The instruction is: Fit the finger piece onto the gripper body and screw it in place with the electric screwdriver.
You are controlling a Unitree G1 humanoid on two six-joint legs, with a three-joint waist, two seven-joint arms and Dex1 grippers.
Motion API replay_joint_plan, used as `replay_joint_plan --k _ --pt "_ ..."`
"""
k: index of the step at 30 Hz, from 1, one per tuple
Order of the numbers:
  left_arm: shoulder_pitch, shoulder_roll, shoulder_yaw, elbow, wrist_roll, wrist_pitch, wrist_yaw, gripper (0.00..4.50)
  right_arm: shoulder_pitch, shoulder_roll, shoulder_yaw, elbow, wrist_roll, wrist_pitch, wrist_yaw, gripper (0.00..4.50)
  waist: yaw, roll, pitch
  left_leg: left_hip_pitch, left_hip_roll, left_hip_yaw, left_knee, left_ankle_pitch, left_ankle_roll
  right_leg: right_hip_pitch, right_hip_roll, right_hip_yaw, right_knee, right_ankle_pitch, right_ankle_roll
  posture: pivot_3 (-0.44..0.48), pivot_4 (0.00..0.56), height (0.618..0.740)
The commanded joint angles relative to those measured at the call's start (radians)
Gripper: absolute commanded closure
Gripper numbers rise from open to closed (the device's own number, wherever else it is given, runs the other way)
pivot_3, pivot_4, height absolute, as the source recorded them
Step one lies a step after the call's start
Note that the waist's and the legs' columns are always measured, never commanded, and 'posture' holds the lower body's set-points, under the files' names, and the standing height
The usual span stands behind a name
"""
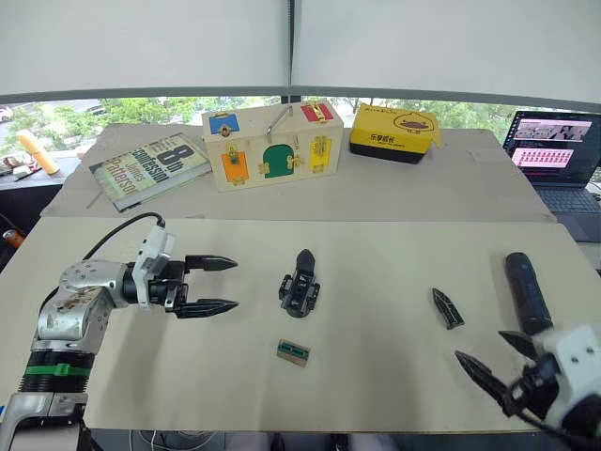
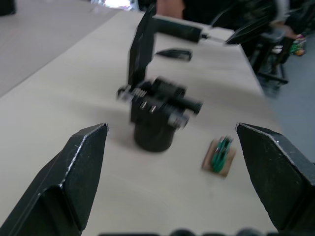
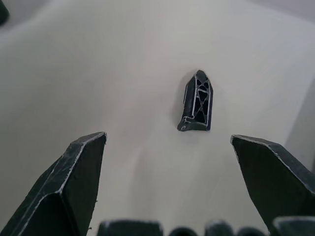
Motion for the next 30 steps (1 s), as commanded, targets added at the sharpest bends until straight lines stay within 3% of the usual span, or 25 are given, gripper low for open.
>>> replay_joint_plan --k 1,9,19,25,30 --pt "-0.001 0.007 0.022 -0.135 -0.064 0.052 0.039 0.10 -0.205 -0.108 0.034 0.080 0.128 0.251 -0.080 0.00 0.004 0.000 0.000 0.000 0.000 0.000 0.000 0.000 0.000 0.000 0.000 0.000 0.000 0.000 0.000 0.000 0.150 0.740" --pt "0.016 0.013 0.037 -0.278 -0.119 0.119 0.124 0.10 -0.661 -0.204 0.352 0.317 0.108 0.634 -0.139 0.00 0.009 -0.002 0.001 -0.002 -0.001 -0.001 -0.001 0.000 0.000 0.000 0.003 -0.002 -0.002 0.000 0.000 0.000 0.150 0.740" --pt "0.086 0.046 0.046 -0.333 -0.113 0.103 0.132 0.10 -0.785 -0.134 0.512 0.455 -0.021 0.668 -0.106 0.00 0.004 -0.003 0.001 -0.001 -0.001 0.000 -0.001 0.000 -0.001 0.001 0.004 -0.006 -0.002 0.000 0.002 0.000 0.150 0.740" --pt "0.100 0.051 0.046 -0.342 -0.111 0.098 0.130 0.00 -0.747 -0.110 0.527 0.445 -0.072 0.637 -0.065 1.89 -0.002 -0.008 -0.001 0.001 -0.001 0.001 0.000 0.001 -0.002 0.004 0.004 -0.004 -0.001 0.000 0.003 0.000 0.150 0.740" --pt "0.095 0.065 0.052 -0.348 -0.146 0.139 0.126 0.00 -0.677 -0.199 0.529 0.403 -0.127 0.539 0.033 3.38 0.006 -0.009 -0.002 0.000 -0.001 0.000 -0.001 0.001 -0.003 0.003 0.004 -0.005 -0.002 0.000 0.002 0.000 0.150 0.740"
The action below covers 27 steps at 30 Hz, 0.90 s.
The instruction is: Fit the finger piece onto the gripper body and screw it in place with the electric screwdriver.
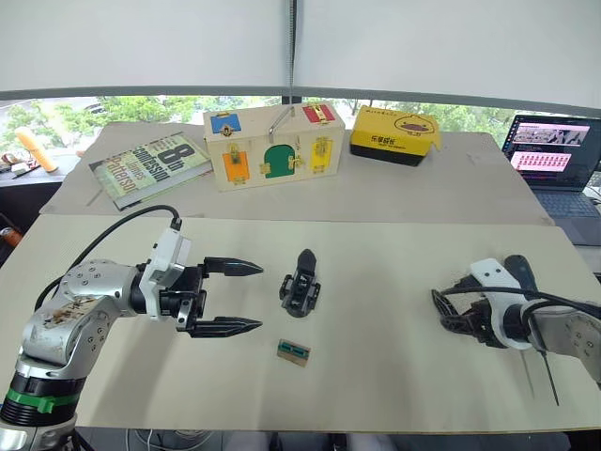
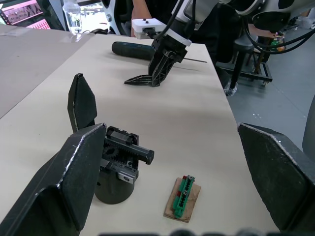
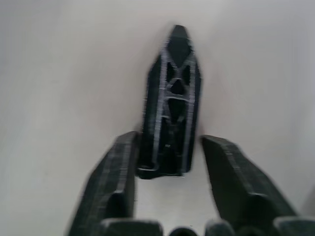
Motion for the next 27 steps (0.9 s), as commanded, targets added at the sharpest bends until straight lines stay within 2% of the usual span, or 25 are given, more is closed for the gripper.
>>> replay_joint_plan --k 1,4,6,9,11,13,15,18,23,27 --pt "-0.009 0.030 0.032 -0.039 -0.058 0.039 -0.002 0.00 0.064 -0.054 -0.016 0.003 -0.052 -0.071 0.062 3.38 0.006 0.000 0.000 0.000 0.000 0.000 0.000 0.000 0.000 0.000 0.000 -0.001 0.000 0.000 0.000 0.000 0.150 0.740" --pt "-0.027 0.023 0.055 -0.045 -0.120 0.092 0.036 0.00 0.112 -0.072 -0.090 -0.013 -0.079 -0.189 0.123 3.38 0.009 0.000 0.000 -0.002 -0.001 -0.001 0.000 0.000 0.000 0.000 -0.001 -0.005 -0.001 -0.001 0.001 0.000 0.150 0.740" --pt "-0.069 -0.007 0.070 -0.037 -0.176 0.144 0.109 0.00 0.134 -0.044 -0.151 -0.058 -0.104 -0.331 0.164 3.38 0.007 0.001 0.001 -0.002 -0.001 -0.001 -0.001 0.000 0.000 0.000 -0.001 -0.007 -0.001 -0.001 0.001 0.000 0.150 0.740" --pt "-0.165 -0.067 0.098 0.000 -0.344 0.395 0.434 0.00 0.095 0.014 -0.171 -0.199 -0.178 -0.556 0.155 3.38 0.002 0.001 0.002 -0.001 -0.001 -0.002 0.000 0.000 0.000 0.000 -0.001 -0.005 0.000 -0.001 0.002 0.000 0.150 0.740" --pt "-0.198 -0.103 0.113 0.006 -0.398 0.450 0.532 0.00 0.068 0.057 -0.163 -0.240 -0.198 -0.602 0.136 3.38 -0.005 0.001 0.002 0.000 -0.001 -0.002 0.000 0.002 -0.003 0.001 0.000 0.001 0.001 -0.003 0.006 0.000 0.150 0.740" --pt "-0.221 -0.150 0.133 0.001 -0.442 0.459 0.606 0.00 0.008 0.116 -0.122 -0.276 -0.238 -0.666 0.099 3.38 -0.009 0.001 0.002 0.002 0.000 -0.002 -0.002 0.003 -0.005 0.001 0.001 0.002 0.002 -0.004 0.006 0.000 0.150 0.740" --pt "-0.267 -0.241 0.137 0.008 -0.481 0.444 0.726 0.00 -0.107 0.208 -0.039 -0.318 -0.274 -0.703 0.039 3.38 -0.010 0.001 0.002 0.002 0.000 -0.002 -0.002 0.003 -0.006 0.000 0.001 0.002 0.003 0.000 0.000 0.000 0.150 0.740" --pt "-0.317 -0.345 0.128 0.021 -0.479 0.426 0.848 0.00 -0.206 0.288 0.045 -0.328 -0.339 -0.740 0.007 3.38 -0.007 0.001 0.002 0.001 -0.001 -0.002 -0.001 0.004 -0.006 -0.001 0.001 0.002 0.003 0.001 -0.003 0.000 0.150 0.740" --pt "-0.354 -0.454 0.080 0.028 -0.459 0.400 0.904 0.00 -0.311 0.363 0.187 -0.302 -0.442 -0.793 0.005 3.38 -0.003 0.001 0.002 0.001 -0.001 -0.002 -0.002 0.004 -0.006 -0.001 0.002 -0.006 0.002 0.002 -0.003 0.000 0.150 0.740" --pt "-0.372 -0.535 0.056 0.046 -0.427 0.369 0.959 0.00 -0.349 0.405 0.241 -0.274 -0.504 -0.831 0.018 3.38 -0.002 0.001 0.002 -0.001 -0.002 -0.003 -0.002 0.004 -0.006 0.000 0.002 -0.010 0.001 0.002 -0.003 0.000 0.150 0.740"
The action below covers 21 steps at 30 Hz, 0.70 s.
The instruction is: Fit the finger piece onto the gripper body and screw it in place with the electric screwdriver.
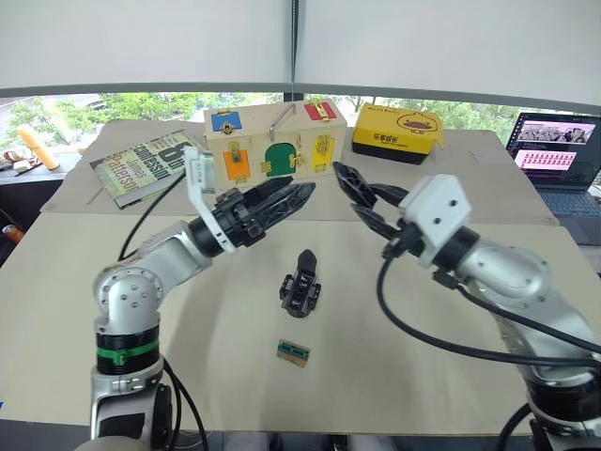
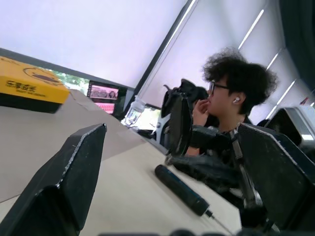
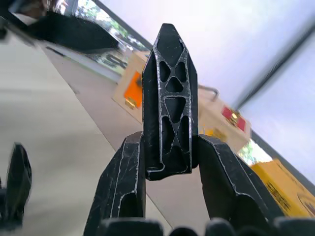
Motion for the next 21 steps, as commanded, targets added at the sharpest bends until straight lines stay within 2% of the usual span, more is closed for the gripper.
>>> replay_joint_plan --k 1,5,11,14,17,21 --pt "-0.028 -0.051 -0.005 -0.005 0.008 -0.044 0.043 0.00 -0.033 0.016 0.009 0.001 -0.057 -0.060 0.007 3.38 0.000 0.000 0.000 0.000 0.000 0.000 0.000 0.000 0.000 0.000 0.000 0.000 0.000 0.000 0.000 0.000 0.150 0.740" --pt "-0.034 -0.130 -0.025 -0.026 0.011 -0.079 0.078 0.00 -0.041 0.052 0.027 0.007 -0.086 -0.053 0.001 3.38 -0.002 0.000 0.000 0.000 0.000 0.000 0.000 0.000 0.000 0.000 0.000 0.000 0.000 0.000 0.000 0.000 0.150 0.740" --pt "-0.018 -0.151 -0.025 -0.031 0.026 -0.105 0.097 0.00 -0.032 0.089 0.019 0.002 -0.119 -0.032 -0.006 3.38 -0.006 0.000 0.000 0.000 0.001 0.000 0.000 0.000 0.000 0.000 0.000 0.000 0.000 0.000 0.000 0.000 0.150 0.740" --pt "-0.026 -0.167 -0.021 -0.027 0.042 -0.146 0.096 0.75 -0.027 0.095 0.013 0.004 -0.138 -0.023 -0.008 3.38 -0.008 0.000 0.000 0.000 0.001 0.000 0.000 0.000 0.000 0.000 0.000 0.000 0.000 0.000 0.000 0.000 0.150 0.740" --pt "-0.029 -0.174 -0.022 -0.026 0.049 -0.162 0.097 2.29 -0.022 0.097 0.007 0.003 -0.150 -0.018 -0.004 3.38 -0.008 0.000 0.000 0.000 0.001 -0.001 0.000 0.000 0.000 0.000 0.000 0.000 0.000 0.000 0.000 0.000 0.150 0.740" --pt "-0.009 -0.189 -0.040 -0.035 0.025 -0.147 0.099 4.08 -0.021 0.102 0.009 0.000 -0.160 -0.016 0.001 3.38 -0.008 0.000 0.000 0.000 0.001 -0.001 0.000 0.000 0.000 0.000 0.000 0.000 0.000 0.000 0.000 0.000 0.150 0.740"
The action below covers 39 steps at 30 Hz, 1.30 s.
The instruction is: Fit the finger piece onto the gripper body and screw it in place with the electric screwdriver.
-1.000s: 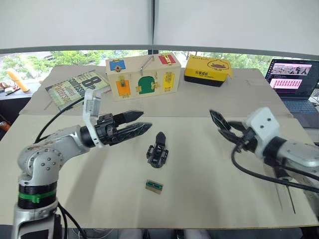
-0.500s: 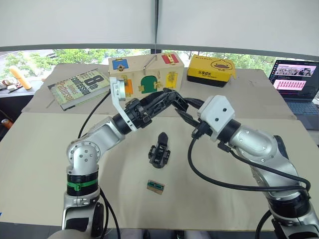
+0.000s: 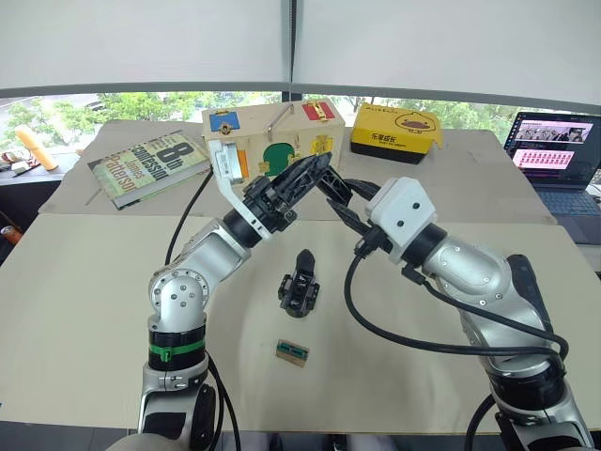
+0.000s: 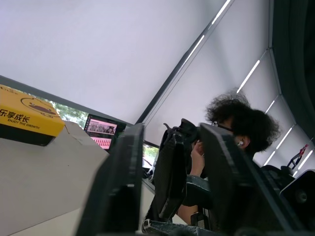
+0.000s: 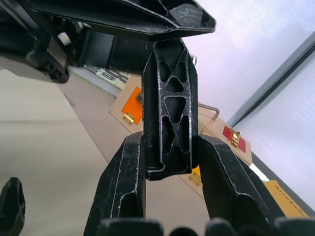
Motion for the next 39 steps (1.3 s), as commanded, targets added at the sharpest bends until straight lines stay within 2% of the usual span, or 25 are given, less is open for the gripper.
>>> replay_joint_plan --k 1,7,9,13,16,18,23,25,27,33,35,39 --pt "0.007 -0.020 -0.018 -0.046 -0.028 0.001 0.003 4.45 -0.005 0.007 -0.026 -0.028 -0.018 0.010 -0.003 3.38 0.000 0.000 0.000 0.000 0.000 0.000 0.000 0.000 0.000 0.000 0.000 0.000 0.000 0.000 0.000 0.000 0.150 0.740" --pt "0.039 -0.055 -0.026 -0.067 -0.065 0.015 0.032 4.50 -0.010 0.033 -0.042 -0.035 -0.008 0.000 0.005 3.38 -0.001 0.000 0.000 0.000 0.000 0.000 0.000 0.000 0.000 0.000 0.000 0.000 0.000 0.000 0.000 0.000 0.150 0.740" --pt "0.041 -0.065 -0.017 -0.070 -0.075 0.003 0.039 4.50 -0.007 0.045 -0.064 -0.048 0.004 -0.004 0.007 2.36 0.000 0.000 0.000 0.000 0.000 0.000 0.000 0.000 0.000 0.000 0.000 0.000 0.000 0.000 0.000 0.000 0.150 0.740" --pt "0.003 -0.046 0.031 -0.041 -0.103 -0.020 0.011 4.50 0.012 0.003 -0.153 -0.081 0.091 0.007 0.099 0.95 0.008 0.000 0.000 -0.001 0.000 -0.001 0.001 0.000 0.000 0.000 -0.001 -0.001 -0.001 0.000 0.000 0.000 0.150 0.740" --pt "-0.044 0.049 0.055 0.003 -0.118 0.011 -0.092 4.50 0.008 -0.049 -0.283 -0.096 0.288 0.074 0.217 0.02 0.008 0.000 0.000 -0.001 0.000 -0.001 0.000 0.000 0.000 0.000 0.000 -0.001 -0.001 0.000 0.000 0.000 0.150 0.740" --pt "-0.083 0.141 0.056 0.047 -0.116 0.051 -0.196 4.50 -0.007 -0.105 -0.364 -0.083 0.421 0.150 0.283 0.02 0.005 0.000 0.000 0.000 0.000 -0.001 0.000 0.000 0.000 0.000 0.001 -0.002 0.000 0.000 0.000 0.000 0.150 0.740" --pt "-0.189 0.384 -0.001 0.178 -0.091 0.202 -0.486 4.50 -0.064 -0.299 -0.518 -0.004 0.905 0.516 0.396 0.02 -0.001 0.001 0.003 0.000 0.000 -0.001 0.000 0.000 0.000 0.000 0.001 -0.003 0.000 0.000 -0.001 0.000 0.150 0.740" --pt "-0.222 0.445 -0.046 0.211 -0.065 0.239 -0.587 4.50 -0.091 -0.361 -0.516 0.035 1.035 0.618 0.393 0.02 -0.003 0.001 0.004 0.000 0.000 -0.002 -0.001 0.000 0.000 0.000 0.000 -0.004 0.001 0.000 -0.002 0.000 0.150 0.740" --pt "-0.250 0.498 -0.121 0.217 0.005 0.239 -0.702 4.50 -0.138 -0.374 -0.469 0.082 1.084 0.701 0.325 0.02 -0.004 0.001 0.004 0.000 0.000 -0.002 -0.002 0.000 0.000 0.000 0.000 -0.005 0.000 0.000 -0.002 0.000 0.150 0.740" --pt "-0.296 0.499 -0.214 0.217 0.063 0.270 -0.836 4.50 -0.247 -0.298 -0.367 0.153 1.264 0.823 0.117 0.02 -0.007 0.001 0.005 -0.001 0.000 -0.002 -0.001 0.000 0.000 0.000 -0.002 -0.005 0.000 0.000 -0.002 0.000 0.150 0.740" --pt "-0.302 0.486 -0.241 0.214 0.085 0.269 -0.859 4.50 -0.306 -0.234 -0.304 0.193 1.289 0.858 0.016 0.02 -0.008 0.001 0.005 -0.002 0.000 -0.003 -0.001 0.000 0.000 -0.001 -0.002 -0.005 0.000 0.000 -0.002 0.000 0.150 0.740" --pt "-0.314 0.471 -0.255 0.236 0.131 0.259 -0.883 4.50 -0.347 -0.206 -0.261 0.215 1.383 0.886 -0.052 0.02 -0.009 0.002 0.005 -0.002 0.000 -0.003 -0.001 0.000 0.000 -0.001 -0.002 -0.005 0.001 0.000 -0.002 0.000 0.150 0.740"
